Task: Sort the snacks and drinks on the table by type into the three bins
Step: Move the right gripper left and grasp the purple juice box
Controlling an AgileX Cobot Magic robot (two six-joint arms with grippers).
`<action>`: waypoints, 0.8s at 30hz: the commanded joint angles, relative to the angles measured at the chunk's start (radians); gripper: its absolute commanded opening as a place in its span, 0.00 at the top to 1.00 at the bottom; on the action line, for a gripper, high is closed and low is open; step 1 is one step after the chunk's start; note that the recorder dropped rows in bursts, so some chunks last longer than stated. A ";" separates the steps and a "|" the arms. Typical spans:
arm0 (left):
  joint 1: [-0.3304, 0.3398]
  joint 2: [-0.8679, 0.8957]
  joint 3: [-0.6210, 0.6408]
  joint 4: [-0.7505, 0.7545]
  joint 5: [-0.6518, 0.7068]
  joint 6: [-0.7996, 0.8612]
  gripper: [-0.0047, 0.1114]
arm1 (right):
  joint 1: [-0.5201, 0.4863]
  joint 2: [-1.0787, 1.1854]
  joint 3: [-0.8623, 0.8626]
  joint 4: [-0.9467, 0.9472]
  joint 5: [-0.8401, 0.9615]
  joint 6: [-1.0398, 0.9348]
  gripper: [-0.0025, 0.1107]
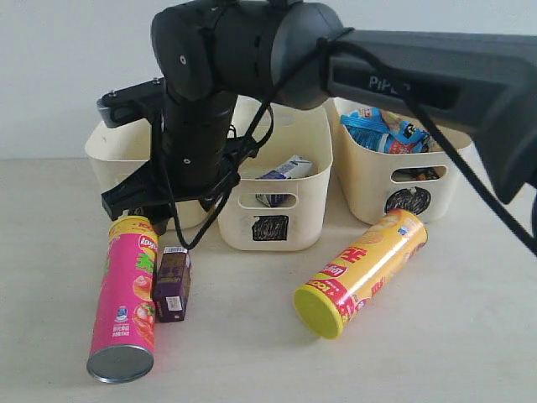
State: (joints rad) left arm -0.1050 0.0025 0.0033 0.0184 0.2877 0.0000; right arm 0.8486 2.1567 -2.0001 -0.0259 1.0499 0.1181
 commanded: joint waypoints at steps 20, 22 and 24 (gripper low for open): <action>-0.005 -0.003 -0.003 -0.004 -0.003 -0.007 0.92 | -0.003 0.175 -0.005 -0.077 -0.234 0.135 0.41; -0.005 -0.003 -0.003 -0.004 -0.003 -0.007 0.92 | -0.003 0.179 -0.005 -0.077 -0.242 0.137 0.41; -0.005 -0.003 -0.003 -0.004 -0.003 -0.007 0.92 | -0.003 0.188 -0.005 -0.077 -0.247 0.137 0.41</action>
State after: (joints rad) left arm -0.1050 0.0025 0.0033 0.0184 0.2877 0.0000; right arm 0.8486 2.3386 -2.0001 -0.0891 0.8203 0.2481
